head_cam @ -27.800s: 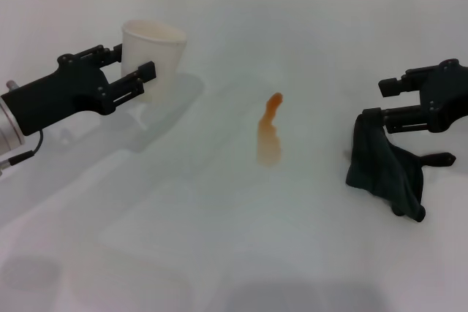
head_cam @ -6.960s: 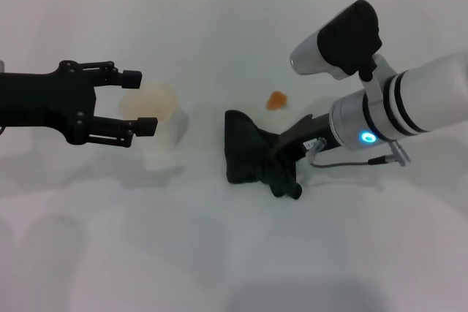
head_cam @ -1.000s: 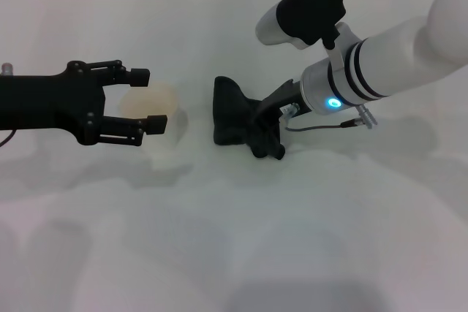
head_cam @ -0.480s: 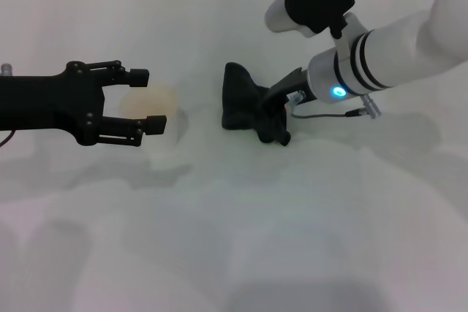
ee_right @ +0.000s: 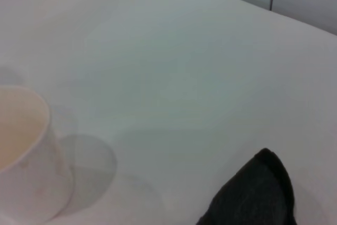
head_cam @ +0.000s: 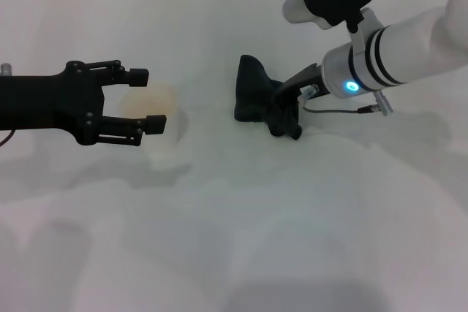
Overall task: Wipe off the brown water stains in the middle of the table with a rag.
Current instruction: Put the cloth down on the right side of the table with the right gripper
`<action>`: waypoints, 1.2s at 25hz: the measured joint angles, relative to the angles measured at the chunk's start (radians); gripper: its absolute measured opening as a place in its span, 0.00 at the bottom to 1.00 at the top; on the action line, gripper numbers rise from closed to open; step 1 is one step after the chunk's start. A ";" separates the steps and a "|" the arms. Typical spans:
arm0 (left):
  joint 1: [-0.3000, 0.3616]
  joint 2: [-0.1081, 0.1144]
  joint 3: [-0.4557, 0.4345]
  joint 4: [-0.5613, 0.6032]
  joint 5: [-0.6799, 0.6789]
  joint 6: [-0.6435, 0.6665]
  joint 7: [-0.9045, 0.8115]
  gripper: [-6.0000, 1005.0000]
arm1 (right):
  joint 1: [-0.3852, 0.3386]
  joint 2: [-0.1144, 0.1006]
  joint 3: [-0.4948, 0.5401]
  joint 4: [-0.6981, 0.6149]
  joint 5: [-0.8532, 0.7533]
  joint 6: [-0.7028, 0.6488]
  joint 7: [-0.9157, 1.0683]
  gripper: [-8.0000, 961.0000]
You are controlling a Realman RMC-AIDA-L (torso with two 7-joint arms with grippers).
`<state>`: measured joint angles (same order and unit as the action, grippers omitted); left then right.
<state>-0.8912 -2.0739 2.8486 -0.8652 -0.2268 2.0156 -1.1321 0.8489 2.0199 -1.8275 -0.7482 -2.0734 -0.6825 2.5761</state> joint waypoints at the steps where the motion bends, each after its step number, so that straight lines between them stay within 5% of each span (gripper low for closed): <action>1: 0.000 0.000 0.000 0.000 0.000 0.000 0.000 0.88 | -0.002 0.000 0.001 0.000 0.000 0.000 0.000 0.08; 19: 0.002 0.003 0.000 0.000 0.000 -0.001 0.002 0.88 | -0.025 0.005 -0.040 -0.134 -0.004 -0.134 -0.006 0.08; 30: 0.007 0.006 0.000 -0.002 -0.005 -0.006 0.002 0.88 | -0.115 0.000 -0.040 -0.261 -0.037 -0.250 0.001 0.08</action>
<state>-0.8838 -2.0677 2.8486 -0.8667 -0.2314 2.0097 -1.1305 0.7337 2.0200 -1.8680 -1.0088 -2.1102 -0.9329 2.5776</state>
